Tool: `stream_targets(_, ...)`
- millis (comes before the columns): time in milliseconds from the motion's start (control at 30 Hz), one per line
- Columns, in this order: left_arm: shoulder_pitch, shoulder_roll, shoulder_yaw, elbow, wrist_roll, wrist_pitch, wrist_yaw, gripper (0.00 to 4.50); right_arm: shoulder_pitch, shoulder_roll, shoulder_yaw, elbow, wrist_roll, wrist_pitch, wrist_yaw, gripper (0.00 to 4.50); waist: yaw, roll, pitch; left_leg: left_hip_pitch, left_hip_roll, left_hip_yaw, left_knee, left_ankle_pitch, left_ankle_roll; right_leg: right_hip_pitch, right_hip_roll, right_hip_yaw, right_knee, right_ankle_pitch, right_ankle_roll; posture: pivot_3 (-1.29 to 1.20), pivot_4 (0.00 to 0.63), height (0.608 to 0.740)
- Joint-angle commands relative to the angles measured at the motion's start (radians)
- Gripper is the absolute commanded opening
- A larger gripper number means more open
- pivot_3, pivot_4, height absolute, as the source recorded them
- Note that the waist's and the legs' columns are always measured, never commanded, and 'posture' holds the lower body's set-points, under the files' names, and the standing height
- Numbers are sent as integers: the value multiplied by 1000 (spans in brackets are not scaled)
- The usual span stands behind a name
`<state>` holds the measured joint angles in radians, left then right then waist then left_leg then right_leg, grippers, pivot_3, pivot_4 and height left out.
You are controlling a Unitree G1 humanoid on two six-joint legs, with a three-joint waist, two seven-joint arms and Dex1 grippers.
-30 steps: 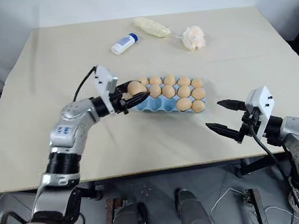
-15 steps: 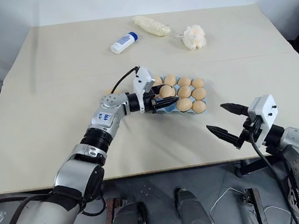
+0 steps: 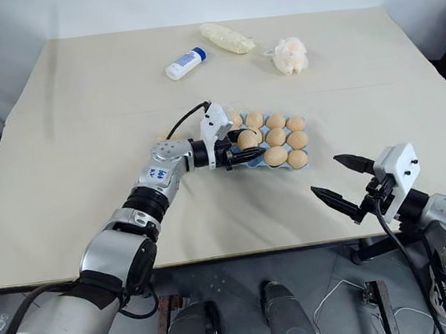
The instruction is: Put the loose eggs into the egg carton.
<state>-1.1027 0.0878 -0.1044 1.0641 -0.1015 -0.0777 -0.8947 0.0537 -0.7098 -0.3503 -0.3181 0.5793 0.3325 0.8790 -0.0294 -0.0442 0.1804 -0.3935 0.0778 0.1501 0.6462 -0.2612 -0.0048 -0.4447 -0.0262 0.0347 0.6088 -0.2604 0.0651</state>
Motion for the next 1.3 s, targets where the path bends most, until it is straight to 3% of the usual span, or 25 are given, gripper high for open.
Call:
stream_targets(33, -44, -12, 28, 8, -1, -23, 13, 3970, -9, -12, -19, -24, 13, 4, -3, 4500, 0, 0, 0, 0, 0, 0, 0, 0, 0, 0, 0, 0, 0, 0, 0, 0, 150, 740)
stream_targets(100, -48, -12, 31, 11, 3, -23, 7, 4443, -10, -12, -19, -25, 13, 7, -4, 4500, 0, 0, 0, 0, 0, 0, 0, 0, 0, 0, 0, 0, 0, 0, 0, 0, 150, 740)
stream_targets(467, -55, -4, 41, -5, 6, -23, 1, 4443, -21, -19, -23, -29, 12, 23, -3, 4500, 0, 0, 0, 0, 0, 0, 0, 0, 0, 0, 0, 0, 0, 0, 0, 0, 150, 740)
stream_targets(700, -9, 143, 117, -202, -58, 71, -30, 4443, -19, -28, -24, -32, 18, 31, 8, 4500, -6, 0, 0, 0, 1, 0, 0, 0, 0, 0, 1, 0, 1, 1, 1, 0, 150, 740)
stream_targets(1067, 277, 421, 232, -595, -107, 277, 21, 4443, -108, -46, 17, 46, 4, 32, 63, 4500, -1, 1, 0, 2, 2, 1, 1, -1, -2, -1, 1, 0, 8, 0, 1, 0, 150, 740)
stream_targets(1200, 519, 523, 367, -788, -235, 311, -60, 4443, -166, -54, 52, 93, -2, 28, 102, 4500, -10, 1, 0, 4, 3, 3, 0, -1, -2, -1, 0, 1, 10, 0, 0, 0, 150, 740)
stream_targets(1300, 642, 584, 404, -847, -255, 332, -71, 4443, -191, -55, 61, 119, -5, 22, 124, 4500, -12, 1, 0, 5, 6, 2, 1, -2, -4, -1, -1, 0, 11, -1, -2, 0, 150, 740)
